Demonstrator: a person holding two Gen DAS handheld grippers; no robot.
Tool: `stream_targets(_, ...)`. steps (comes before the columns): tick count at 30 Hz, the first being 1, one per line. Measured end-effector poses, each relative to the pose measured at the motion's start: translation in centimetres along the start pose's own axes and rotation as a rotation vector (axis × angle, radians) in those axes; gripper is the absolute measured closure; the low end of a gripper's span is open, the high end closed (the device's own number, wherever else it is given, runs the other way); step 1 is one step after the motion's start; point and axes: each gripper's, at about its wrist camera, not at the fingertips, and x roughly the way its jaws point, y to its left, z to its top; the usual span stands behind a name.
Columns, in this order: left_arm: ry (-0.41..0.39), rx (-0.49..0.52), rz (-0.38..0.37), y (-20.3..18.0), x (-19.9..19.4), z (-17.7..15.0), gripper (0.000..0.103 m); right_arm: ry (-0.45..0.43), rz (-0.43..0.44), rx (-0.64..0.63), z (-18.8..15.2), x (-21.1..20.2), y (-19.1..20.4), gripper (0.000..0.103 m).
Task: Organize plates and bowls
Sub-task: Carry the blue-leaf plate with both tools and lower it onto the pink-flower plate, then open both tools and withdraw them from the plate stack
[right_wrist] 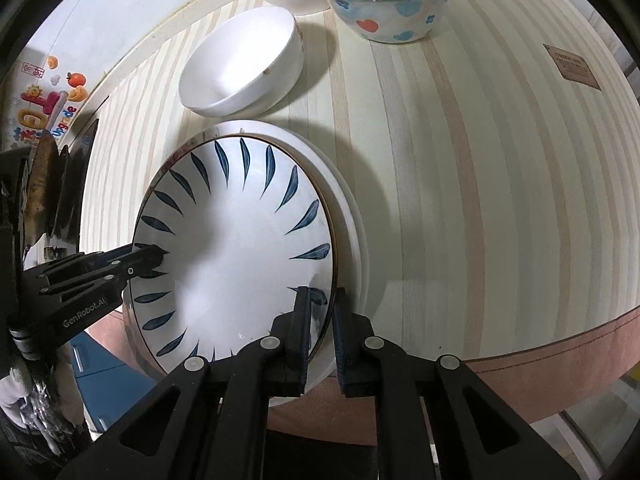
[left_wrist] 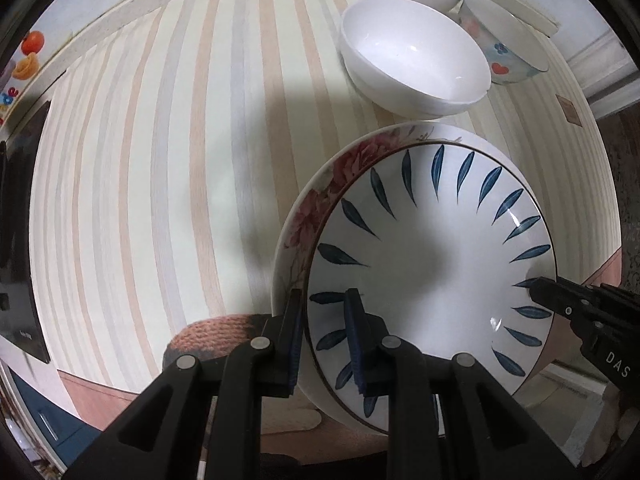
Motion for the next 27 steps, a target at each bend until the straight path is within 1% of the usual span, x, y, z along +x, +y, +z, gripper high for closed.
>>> stream_targets(6,-0.010,-0.010,0.012,0.5,-0.6,-1.0,0.085,-0.010,-0.012,0.012,-0.3,-0.7,0.2,0.089)
stream_targets(8,-0.021,-0.012,0.013,0.8,-1.4,-1.5,0.085,-0.019,-0.012,0.013,-0.5,-1.2,0.4,0.089)
stream_targets(11,-0.054,-0.009,0.002,1.0,-3.3,-3.0,0.085,-0.037,-0.039,0.004,-1.1,-2.4,1.2,0.089)
stream_targets(13,-0.083,-0.001,0.000,0.9,-5.0,-4.1,0.085,-0.054,-0.049,-0.010,-2.1,-3.8,2.2,0.089)
stream_targets(15,-0.116,0.008,0.005,1.0,-6.9,-5.3,0.085,-0.065,-0.062,-0.015,-3.1,-4.9,3.5,0.086)
stream_targets(17,-0.152,0.012,-0.006,1.2,-9.1,-6.4,0.085,-0.085,-0.056,-0.015,-4.5,-6.5,4.6,0.078)
stream_targets(19,-0.185,0.017,-0.008,1.6,-11.4,-7.7,0.085,-0.111,-0.056,-0.016,-6.0,-8.4,5.0,0.074)
stream_targets(23,-0.225,0.028,-0.038,1.2,-14.8,-9.6,0.085,-0.170,-0.051,-0.015,-9.0,-11.9,6.8,0.074)
stream_targets(27,-0.245,0.053,-0.067,1.1,-16.6,-11.4,0.085,-0.212,-0.043,-0.015,-12.0,-15.1,8.2,0.074)
